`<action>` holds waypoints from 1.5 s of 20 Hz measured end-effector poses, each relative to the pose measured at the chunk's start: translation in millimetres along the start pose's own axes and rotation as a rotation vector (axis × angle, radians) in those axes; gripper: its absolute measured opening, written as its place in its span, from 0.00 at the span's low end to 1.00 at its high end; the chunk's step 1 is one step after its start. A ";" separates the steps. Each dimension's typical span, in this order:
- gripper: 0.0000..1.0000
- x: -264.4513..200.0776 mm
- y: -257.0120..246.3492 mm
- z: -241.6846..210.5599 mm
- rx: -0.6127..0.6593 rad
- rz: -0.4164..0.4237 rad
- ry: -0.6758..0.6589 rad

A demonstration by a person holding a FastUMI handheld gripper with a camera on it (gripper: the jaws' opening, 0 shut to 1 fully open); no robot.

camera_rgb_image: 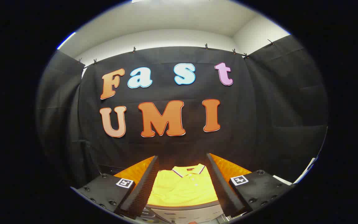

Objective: Put the clothes into the washing machine and then close the washing machine lid.

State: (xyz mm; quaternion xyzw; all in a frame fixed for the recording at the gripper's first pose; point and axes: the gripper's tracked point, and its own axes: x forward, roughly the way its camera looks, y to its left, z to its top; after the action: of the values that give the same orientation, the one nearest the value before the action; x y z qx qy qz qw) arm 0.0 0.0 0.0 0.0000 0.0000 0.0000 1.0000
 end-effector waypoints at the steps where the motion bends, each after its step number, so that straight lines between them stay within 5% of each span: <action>1: 0.98 1.0 -2.4 0.8 -0.009 -0.004 0.003; 30: 0.98 81.1 -25.7 -9.4 -0.051 0.000 0.056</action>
State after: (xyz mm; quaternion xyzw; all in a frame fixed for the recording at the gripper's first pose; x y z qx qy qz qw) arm 81.1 -25.7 -9.4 -0.0257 0.0278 0.0001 0.9993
